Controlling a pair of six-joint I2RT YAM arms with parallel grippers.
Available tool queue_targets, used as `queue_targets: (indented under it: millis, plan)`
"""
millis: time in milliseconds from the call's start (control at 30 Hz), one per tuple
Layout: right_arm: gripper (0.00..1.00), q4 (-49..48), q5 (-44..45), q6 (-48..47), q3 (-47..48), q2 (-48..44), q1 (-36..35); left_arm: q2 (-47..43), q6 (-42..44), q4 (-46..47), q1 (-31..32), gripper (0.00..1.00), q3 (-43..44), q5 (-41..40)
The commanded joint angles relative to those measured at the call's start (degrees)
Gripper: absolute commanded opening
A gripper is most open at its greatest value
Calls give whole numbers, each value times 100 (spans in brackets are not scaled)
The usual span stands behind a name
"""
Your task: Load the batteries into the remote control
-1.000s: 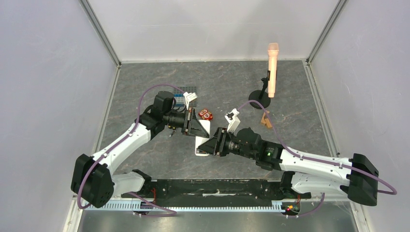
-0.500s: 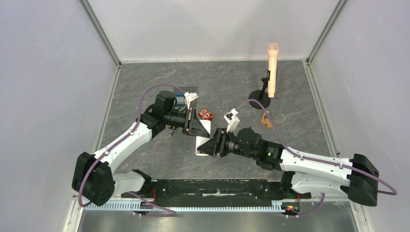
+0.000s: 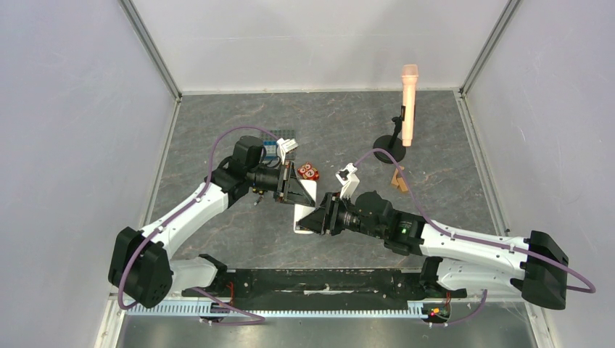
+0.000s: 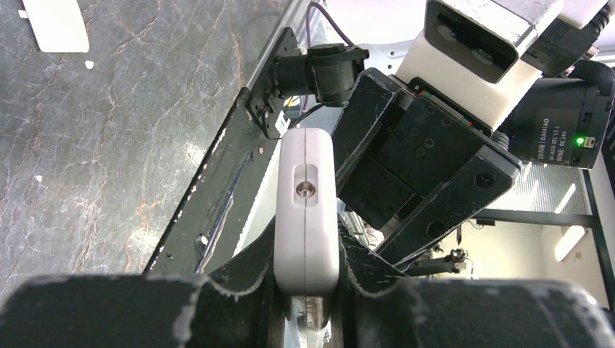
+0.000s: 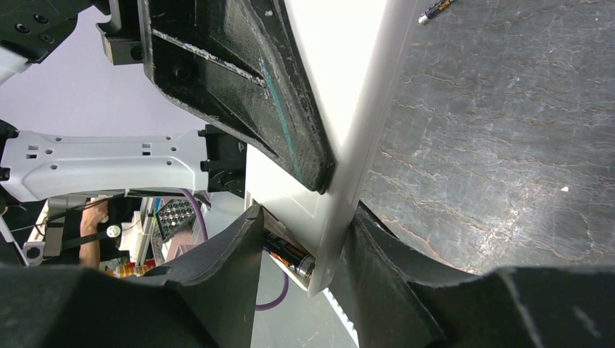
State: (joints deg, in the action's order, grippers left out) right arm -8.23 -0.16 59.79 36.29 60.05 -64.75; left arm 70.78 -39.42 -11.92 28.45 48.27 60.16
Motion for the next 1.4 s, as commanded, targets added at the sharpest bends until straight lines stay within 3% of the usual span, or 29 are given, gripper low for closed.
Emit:
queue_targets:
  millis: [0, 233, 433, 600, 700, 900, 1367]
  plan:
    - [45, -264, -148, 79, 114, -63, -38, 44, 1, 112, 4, 2, 200, -74]
    - [55, -362, -101, 241, 150, -134, -12, 55, 56, 61, 3, 2, 191, -70]
    - [76, -367, -247, 393, 198, -205, 74, 42, 119, 24, 6, 2, 193, -66]
    - [84, -308, -642, 298, 302, 55, 84, 51, 95, 28, 5, 2, 231, -48]
    - [83, -334, -833, 320, 335, 290, 86, 41, 83, 32, 8, 2, 262, -31]
    - [68, -672, -857, 452, 274, 428, 85, -20, 90, 32, 3, 2, 229, 13]
    - [50, -1052, -886, 755, -117, 388, 103, 8, 103, 32, 3, 2, 228, 65]
